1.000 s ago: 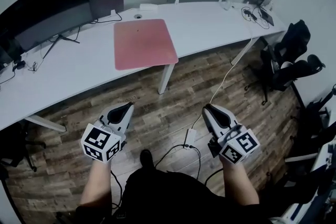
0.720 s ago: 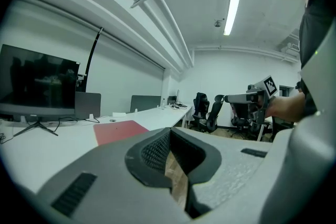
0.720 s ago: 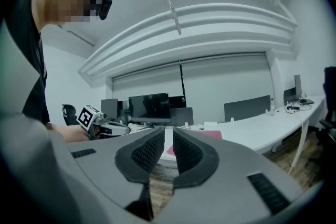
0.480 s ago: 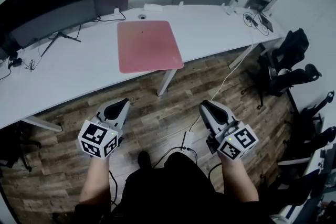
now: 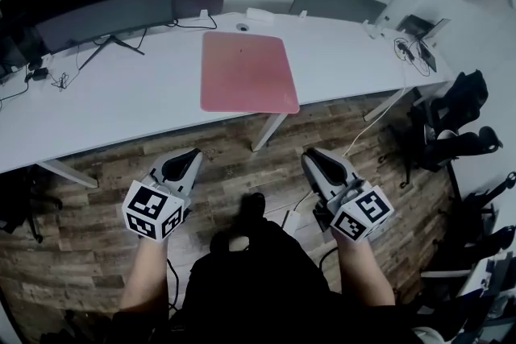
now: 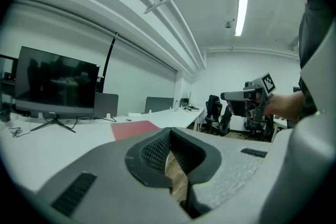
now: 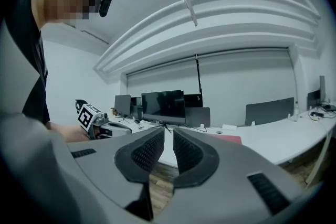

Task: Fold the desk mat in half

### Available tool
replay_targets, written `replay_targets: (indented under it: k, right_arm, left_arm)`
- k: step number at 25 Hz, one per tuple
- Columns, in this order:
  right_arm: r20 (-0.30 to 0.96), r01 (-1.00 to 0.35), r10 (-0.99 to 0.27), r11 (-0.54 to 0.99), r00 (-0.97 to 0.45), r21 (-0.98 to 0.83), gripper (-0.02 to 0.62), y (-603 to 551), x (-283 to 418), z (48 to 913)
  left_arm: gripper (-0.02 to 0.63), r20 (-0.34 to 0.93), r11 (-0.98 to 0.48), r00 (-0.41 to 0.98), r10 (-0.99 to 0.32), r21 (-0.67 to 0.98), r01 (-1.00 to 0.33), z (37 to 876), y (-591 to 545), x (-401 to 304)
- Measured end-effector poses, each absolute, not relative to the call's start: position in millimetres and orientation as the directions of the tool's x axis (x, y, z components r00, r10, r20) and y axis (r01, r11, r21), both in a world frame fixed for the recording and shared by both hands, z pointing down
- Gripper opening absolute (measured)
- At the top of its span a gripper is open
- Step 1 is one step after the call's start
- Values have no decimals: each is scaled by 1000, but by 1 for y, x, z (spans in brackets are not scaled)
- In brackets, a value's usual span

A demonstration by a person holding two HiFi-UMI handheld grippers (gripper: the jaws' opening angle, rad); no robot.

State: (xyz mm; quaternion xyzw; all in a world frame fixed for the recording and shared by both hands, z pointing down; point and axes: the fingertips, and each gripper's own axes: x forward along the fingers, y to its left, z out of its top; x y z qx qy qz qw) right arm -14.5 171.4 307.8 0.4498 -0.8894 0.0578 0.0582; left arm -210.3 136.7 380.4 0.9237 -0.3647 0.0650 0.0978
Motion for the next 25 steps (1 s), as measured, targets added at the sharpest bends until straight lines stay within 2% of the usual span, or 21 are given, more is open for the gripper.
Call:
replay_targets:
  k: [6,16,25]
  right_arm:
    - [133,-789,-778,611,-614,-69,54,134,-3,314]
    - [140,-767,-755,634,-641,-97,75,17,82,340]
    - [220,-646,-617,757,-756,-95,107,-84,135,373]
  left_arm:
    - [3,228,-696,702,-675,119,-708,391,108,-203]
    - [3,304,-659,649,-698,82,-747,403,-4,-132]
    - [3,385,-619,599,-703,84,-781,410,-98,-43]
